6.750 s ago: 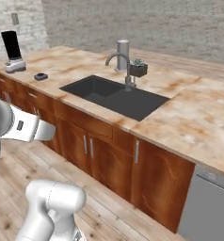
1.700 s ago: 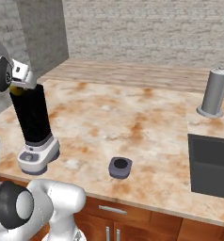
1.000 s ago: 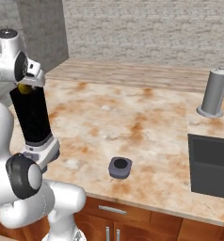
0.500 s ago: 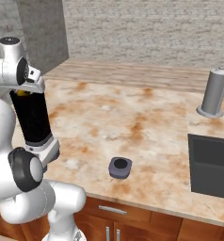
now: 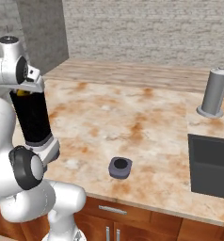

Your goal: Grab the lime and lemon from the fridge, place them in the blender, close the lid, and turn on the blender to create a marinade.

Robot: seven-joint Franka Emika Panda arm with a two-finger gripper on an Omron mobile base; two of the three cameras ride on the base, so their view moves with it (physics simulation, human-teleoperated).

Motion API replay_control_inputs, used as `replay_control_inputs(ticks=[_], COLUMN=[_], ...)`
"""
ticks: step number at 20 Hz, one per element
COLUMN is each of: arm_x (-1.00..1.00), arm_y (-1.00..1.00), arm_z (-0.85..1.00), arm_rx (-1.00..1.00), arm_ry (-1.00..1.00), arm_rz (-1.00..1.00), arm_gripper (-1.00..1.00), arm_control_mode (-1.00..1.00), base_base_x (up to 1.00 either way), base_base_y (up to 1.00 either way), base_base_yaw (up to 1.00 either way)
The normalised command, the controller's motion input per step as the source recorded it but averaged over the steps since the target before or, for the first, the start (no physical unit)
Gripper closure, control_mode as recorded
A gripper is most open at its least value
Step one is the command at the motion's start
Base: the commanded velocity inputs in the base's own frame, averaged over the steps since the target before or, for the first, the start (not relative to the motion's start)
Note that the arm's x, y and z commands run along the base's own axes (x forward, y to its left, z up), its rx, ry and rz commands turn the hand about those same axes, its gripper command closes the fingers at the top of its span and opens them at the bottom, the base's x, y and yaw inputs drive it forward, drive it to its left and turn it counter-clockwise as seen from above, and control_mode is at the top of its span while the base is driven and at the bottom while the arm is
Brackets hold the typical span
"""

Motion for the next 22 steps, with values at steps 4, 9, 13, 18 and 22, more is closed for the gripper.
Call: replay_control_inputs(ticks=[4,9,13,18,22], arm_x=[0.0,-0.07,-0.3,-0.53,-0.56], arm_y=[0.0,-0.04,-0.42,-0.96,-1.0], arm_z=[0.17,0.43,0.4,0.0,-0.17], arm_rx=[0.0,0.0,0.0,0.0,0.0], arm_ry=[-0.06,-0.11,-0.09,-0.05,0.0], arm_rz=[0.0,0.0,0.0,0.0,0.0], arm_gripper=[-1.0,-1.0,-1.0,-1.0,-1.0], arm_control_mode=[-1.0,-1.0,-1.0,-1.0,-1.0], base_base_x=[0.0,0.0,0.0,0.0,0.0], base_base_y=[0.0,0.0,0.0,0.0,0.0], base_base_yaw=[0.0,0.0,0.0,0.0,0.0])
